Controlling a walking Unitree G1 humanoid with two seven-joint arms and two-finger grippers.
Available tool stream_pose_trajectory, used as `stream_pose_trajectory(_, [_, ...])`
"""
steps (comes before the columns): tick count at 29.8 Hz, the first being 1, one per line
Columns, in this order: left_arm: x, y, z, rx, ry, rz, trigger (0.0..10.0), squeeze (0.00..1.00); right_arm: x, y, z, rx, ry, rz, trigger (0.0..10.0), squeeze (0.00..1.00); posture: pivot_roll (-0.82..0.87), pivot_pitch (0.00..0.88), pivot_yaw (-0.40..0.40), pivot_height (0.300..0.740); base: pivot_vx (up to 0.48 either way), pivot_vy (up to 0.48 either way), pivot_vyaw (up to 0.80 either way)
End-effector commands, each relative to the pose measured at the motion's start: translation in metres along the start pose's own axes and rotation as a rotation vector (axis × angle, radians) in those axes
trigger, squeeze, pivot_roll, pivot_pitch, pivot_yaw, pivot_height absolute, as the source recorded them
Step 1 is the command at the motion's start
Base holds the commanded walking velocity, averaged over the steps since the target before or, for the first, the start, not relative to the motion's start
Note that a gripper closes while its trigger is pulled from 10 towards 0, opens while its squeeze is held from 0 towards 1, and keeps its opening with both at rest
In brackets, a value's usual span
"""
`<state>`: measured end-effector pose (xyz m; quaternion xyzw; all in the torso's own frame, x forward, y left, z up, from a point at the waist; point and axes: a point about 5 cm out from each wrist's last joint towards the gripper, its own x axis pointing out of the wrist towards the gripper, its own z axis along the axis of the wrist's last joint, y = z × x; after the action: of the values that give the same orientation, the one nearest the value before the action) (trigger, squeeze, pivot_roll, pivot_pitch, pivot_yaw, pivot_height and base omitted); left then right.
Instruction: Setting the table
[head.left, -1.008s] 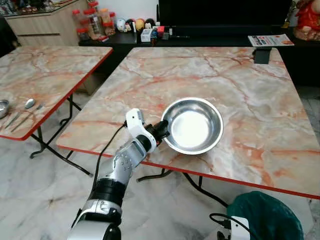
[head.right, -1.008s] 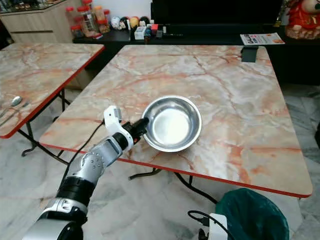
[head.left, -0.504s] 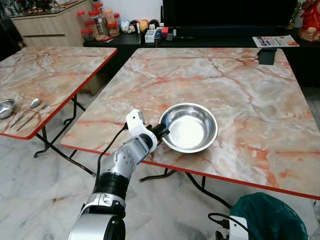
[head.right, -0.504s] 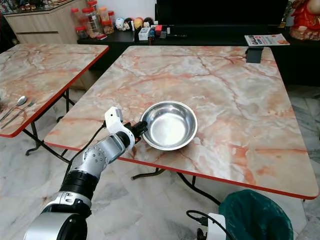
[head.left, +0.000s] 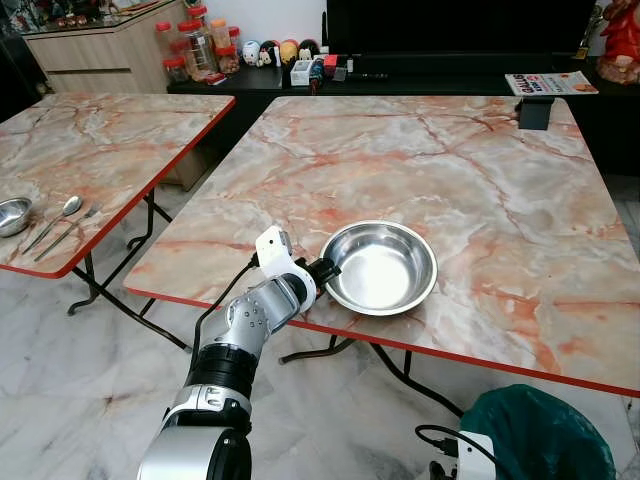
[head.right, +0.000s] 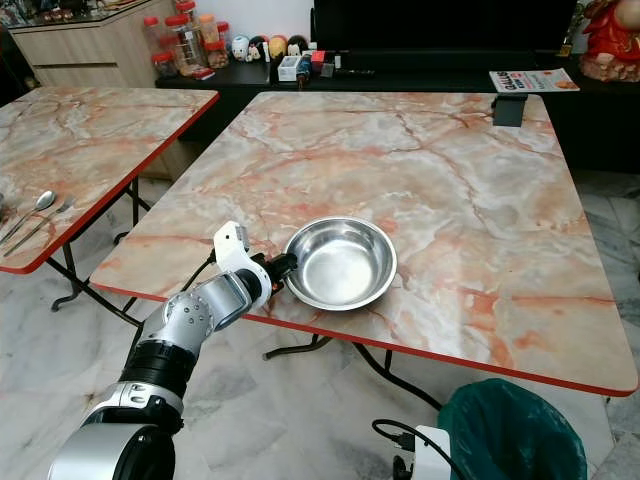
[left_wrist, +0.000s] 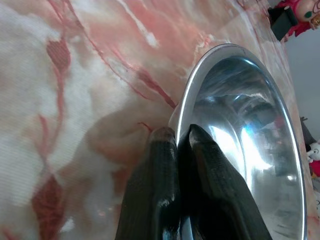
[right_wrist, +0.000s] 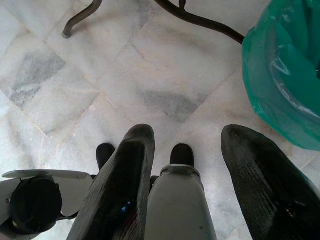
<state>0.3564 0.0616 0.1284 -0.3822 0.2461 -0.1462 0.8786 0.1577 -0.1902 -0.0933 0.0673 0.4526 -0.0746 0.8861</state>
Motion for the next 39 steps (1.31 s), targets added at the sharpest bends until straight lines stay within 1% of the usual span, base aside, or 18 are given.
stream_pose_trajectory(1, [0.003,-0.011,0.0,-0.014,0.008,-0.026,10.0,0.0,0.0,0.003,-0.001,0.01,-0.004,0.002,10.0,0.0,-0.03,0.03,0.118,0.74,0.0,0.0,0.0])
stream_pose_trajectory(10, [0.004,-0.013,-0.006,-0.016,0.022,-0.017,10.0,0.0,-0.001,0.005,-0.004,0.01,0.002,0.005,10.0,0.0,-0.02,0.037,0.121,0.74,0.0,0.0,0.0])
stream_pose_trajectory(11, [0.004,-0.014,-0.007,-0.012,0.021,-0.017,10.0,0.07,-0.001,0.005,-0.004,0.01,0.004,0.006,10.0,0.0,-0.02,0.038,0.122,0.74,0.0,0.0,0.0])
stream_pose_trajectory(12, [0.005,-0.015,-0.007,-0.01,0.021,-0.016,10.0,0.22,-0.001,0.006,-0.005,0.01,0.004,0.006,10.0,0.0,-0.01,0.039,0.123,0.74,0.0,0.0,0.0])
stream_pose_trajectory(13, [0.005,-0.016,-0.008,-0.009,0.021,-0.016,10.0,0.22,-0.001,0.006,-0.005,0.011,0.005,0.007,10.0,0.0,-0.01,0.039,0.123,0.74,0.0,0.0,0.0])
stream_pose_trajectory(14, [0.006,-0.017,-0.009,-0.01,0.021,-0.017,10.0,1.0,-0.001,0.006,-0.005,0.011,0.005,0.007,10.0,0.0,-0.02,0.041,0.126,0.74,0.0,0.0,0.0])
stream_pose_trajectory(20, [0.008,-0.022,-0.012,0.01,0.027,-0.027,10.0,1.0,-0.001,0.008,-0.007,0.021,0.007,0.007,10.0,0.0,-0.02,0.044,0.136,0.74,0.0,0.0,0.0])
stream_pose_trajectory(26, [0.008,-0.022,-0.013,0.009,0.032,-0.027,10.0,1.0,-0.002,0.008,-0.009,0.025,0.01,0.006,10.0,0.0,-0.02,0.048,0.141,0.74,0.0,0.0,0.0])
stream_pose_trajectory(29, [0.006,-0.021,-0.009,0.055,0.01,-0.025,10.0,1.0,-0.002,0.008,-0.009,0.03,0.011,0.003,10.0,0.0,-0.02,0.049,0.14,0.74,0.0,0.0,0.0])
stream_pose_trajectory(33, [0.005,-0.023,-0.006,0.065,-0.004,-0.037,10.0,1.0,-0.002,0.008,-0.008,0.029,0.01,0.003,10.0,0.0,-0.02,0.048,0.136,0.74,0.0,0.0,0.0])
stream_pose_trajectory(34, [0.003,-0.023,-0.004,0.079,-0.013,-0.043,10.0,0.34,-0.001,0.008,-0.008,0.029,0.008,0.004,10.0,0.0,-0.02,0.048,0.134,0.74,0.0,0.0,0.0])
stream_pose_trajectory(35, [0.002,-0.023,-0.003,0.09,-0.019,-0.047,10.0,0.0,-0.001,0.008,-0.008,0.029,0.007,0.004,10.0,0.0,-0.02,0.048,0.134,0.74,0.0,0.0,0.0])
stream_pose_trajectory(37, [-0.005,-0.022,0.004,0.086,-0.049,-0.072,10.0,0.0,-0.001,0.007,-0.007,0.026,0.005,0.005,10.0,0.0,-0.01,0.046,0.128,0.74,0.0,0.0,0.0])
stream_pose_trajectory(39, [-0.009,-0.02,0.008,0.082,-0.059,-0.081,10.0,0.0,-0.001,0.007,-0.006,0.023,0.004,0.005,10.0,0.0,0.0,0.045,0.124,0.74,0.0,0.0,0.0])
